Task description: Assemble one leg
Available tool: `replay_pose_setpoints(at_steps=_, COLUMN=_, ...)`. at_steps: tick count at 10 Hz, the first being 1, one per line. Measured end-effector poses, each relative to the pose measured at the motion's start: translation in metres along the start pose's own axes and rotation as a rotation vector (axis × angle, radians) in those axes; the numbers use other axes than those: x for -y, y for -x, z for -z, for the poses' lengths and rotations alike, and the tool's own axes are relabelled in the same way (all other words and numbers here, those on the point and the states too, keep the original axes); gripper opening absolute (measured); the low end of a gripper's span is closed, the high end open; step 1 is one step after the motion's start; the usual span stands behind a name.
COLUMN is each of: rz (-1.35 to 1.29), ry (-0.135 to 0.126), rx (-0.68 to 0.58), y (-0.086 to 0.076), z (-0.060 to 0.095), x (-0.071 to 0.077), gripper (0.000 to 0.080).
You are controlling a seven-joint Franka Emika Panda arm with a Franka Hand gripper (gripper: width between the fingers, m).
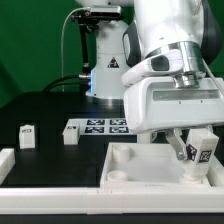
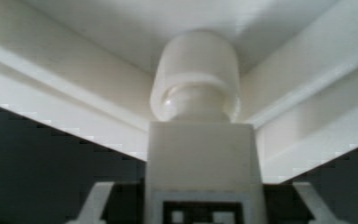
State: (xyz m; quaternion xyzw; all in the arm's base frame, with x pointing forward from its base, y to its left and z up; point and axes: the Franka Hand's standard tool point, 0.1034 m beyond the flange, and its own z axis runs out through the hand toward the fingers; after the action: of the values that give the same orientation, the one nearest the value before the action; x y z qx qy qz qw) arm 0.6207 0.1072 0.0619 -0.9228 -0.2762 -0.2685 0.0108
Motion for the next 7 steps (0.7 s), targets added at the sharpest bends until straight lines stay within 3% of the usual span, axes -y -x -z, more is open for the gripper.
replay_pose_setpoints(at_steps=1, rz=0.0, ry=0.0, rx=0.0, y=0.0001, z=0.0, x=-0.0001, gripper=0.029)
replay_pose_setpoints(at_steps=2, rz=0.0, ry=0.0, rx=0.0, y=0.0002, z=-0.0001, x=-0.0003, gripper=0.0358)
replay_pose_setpoints(at_steps=3, rz=0.0, ry=0.0, rx=0.0, y=0.0003, z=-0.0001, x=-0.0003, gripper=0.0555)
replay_pose_setpoints(at_steps=4, rz=0.0, ry=0.0, rx=0.0, y=0.0003, z=-0.0001, x=-0.0003, gripper=0.0555)
replay_pose_setpoints(at_steps=5, rz=0.0, ry=0.0, rx=0.0, y=0.0003, z=-0.0001, x=-0.0003, gripper=0.0628)
replay_pose_setpoints(at_steps=7, rz=0.0, ry=0.0, rx=0.0, y=0.0003, z=-0.0001, x=-0.0003, gripper=0.0647)
